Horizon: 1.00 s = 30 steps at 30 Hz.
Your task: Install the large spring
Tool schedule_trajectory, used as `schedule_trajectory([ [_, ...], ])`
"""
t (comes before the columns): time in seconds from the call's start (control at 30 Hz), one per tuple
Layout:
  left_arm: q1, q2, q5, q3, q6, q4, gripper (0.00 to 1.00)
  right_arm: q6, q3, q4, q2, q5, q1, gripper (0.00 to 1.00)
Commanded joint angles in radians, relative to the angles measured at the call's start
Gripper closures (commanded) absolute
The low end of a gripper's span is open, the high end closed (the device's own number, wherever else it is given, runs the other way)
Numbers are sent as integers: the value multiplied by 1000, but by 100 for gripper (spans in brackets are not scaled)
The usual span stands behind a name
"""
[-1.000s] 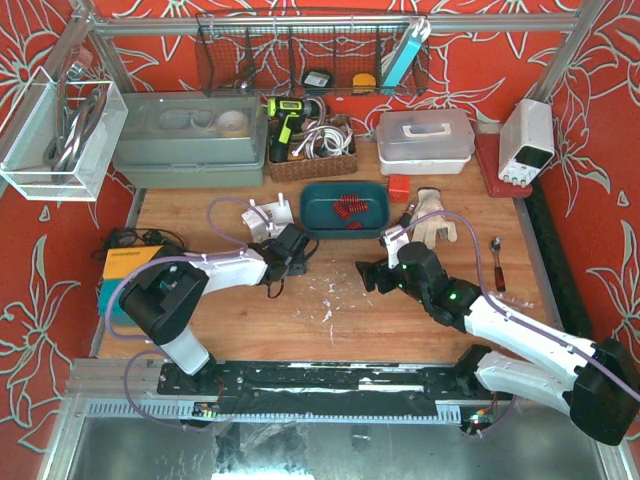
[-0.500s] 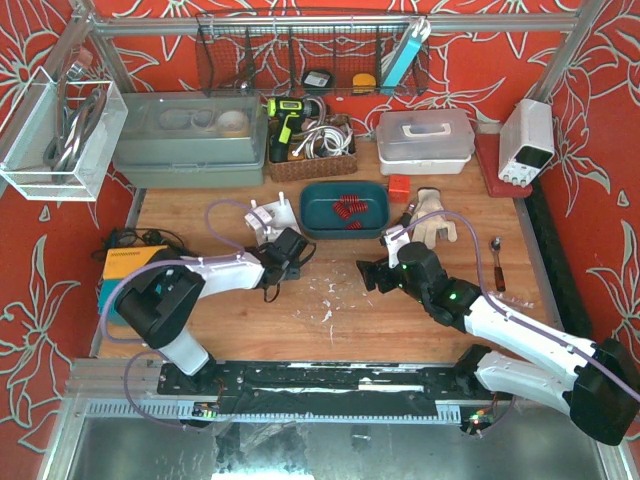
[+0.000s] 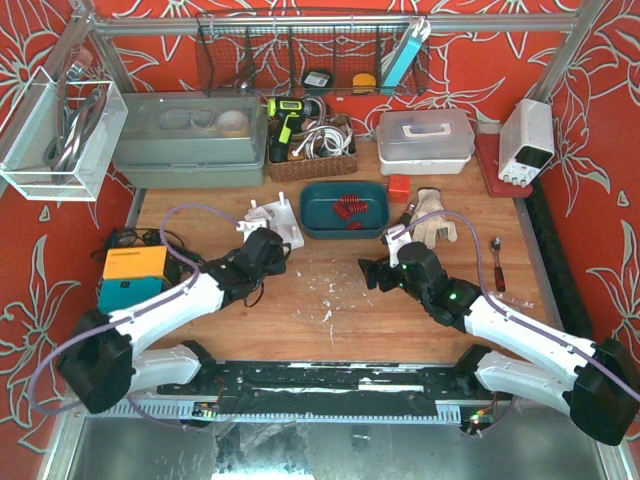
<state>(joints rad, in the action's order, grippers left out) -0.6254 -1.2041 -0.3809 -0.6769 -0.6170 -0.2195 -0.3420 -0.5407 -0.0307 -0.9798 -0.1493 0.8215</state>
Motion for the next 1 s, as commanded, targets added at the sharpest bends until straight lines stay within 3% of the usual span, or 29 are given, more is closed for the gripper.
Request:
schedule_trajectory([
  [0.0, 59, 113, -54, 92, -46, 12, 72, 5, 5, -24, 14, -34, 10, 4],
  [0.27, 329, 193, 102, 318, -183, 165, 85, -3, -3, -40, 3, -48, 10, 4],
  [0.5, 371, 165, 7, 322, -230, 115, 86, -2, -2, -41, 6, -55, 11, 4],
  [0.97, 371, 116, -27, 307, -201, 89, 55, -12, -10, -58, -6, -96, 10, 4],
])
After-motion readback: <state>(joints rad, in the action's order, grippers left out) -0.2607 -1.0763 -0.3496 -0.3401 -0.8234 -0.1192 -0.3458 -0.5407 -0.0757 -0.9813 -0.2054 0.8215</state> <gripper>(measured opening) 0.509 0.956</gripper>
